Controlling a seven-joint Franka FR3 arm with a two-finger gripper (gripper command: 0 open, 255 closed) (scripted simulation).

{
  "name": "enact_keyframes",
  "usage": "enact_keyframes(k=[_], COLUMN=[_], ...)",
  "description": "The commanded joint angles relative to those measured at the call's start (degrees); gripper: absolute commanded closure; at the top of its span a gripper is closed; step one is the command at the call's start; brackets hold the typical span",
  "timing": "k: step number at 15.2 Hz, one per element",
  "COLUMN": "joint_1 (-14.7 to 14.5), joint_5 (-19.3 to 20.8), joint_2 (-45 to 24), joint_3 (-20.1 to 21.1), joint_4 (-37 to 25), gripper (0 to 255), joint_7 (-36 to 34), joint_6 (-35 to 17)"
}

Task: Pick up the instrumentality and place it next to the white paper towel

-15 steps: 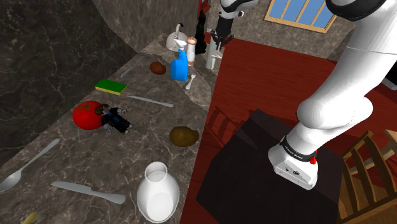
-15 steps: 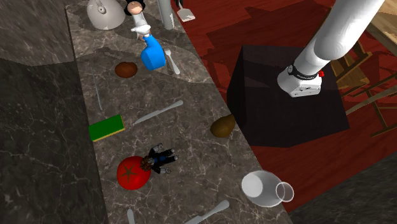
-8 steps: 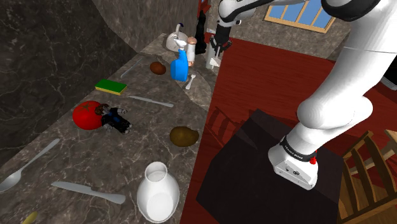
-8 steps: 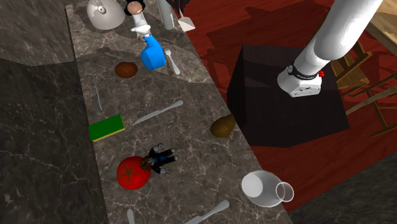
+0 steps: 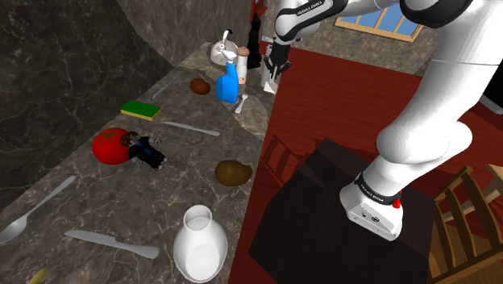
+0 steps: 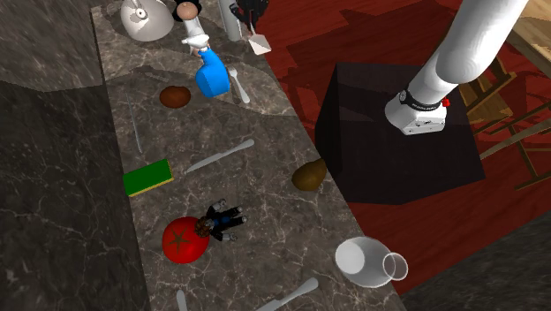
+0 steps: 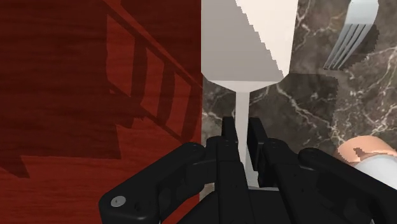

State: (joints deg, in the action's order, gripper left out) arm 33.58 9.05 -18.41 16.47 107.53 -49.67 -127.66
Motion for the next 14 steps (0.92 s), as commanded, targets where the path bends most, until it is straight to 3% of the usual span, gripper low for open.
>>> enact_keyframes(k=[1, 14], joint_1=[-0.1, -1.0], joint_5=[0.4, 3.1], joint_2=[-0.8, -6.7], joint_3=[-0.1, -1.5], joint_4=[0.6, 2.9], gripper=[255, 255], joint_7=[-0.3, -2.3], joint_6=[-1.4, -9.3])
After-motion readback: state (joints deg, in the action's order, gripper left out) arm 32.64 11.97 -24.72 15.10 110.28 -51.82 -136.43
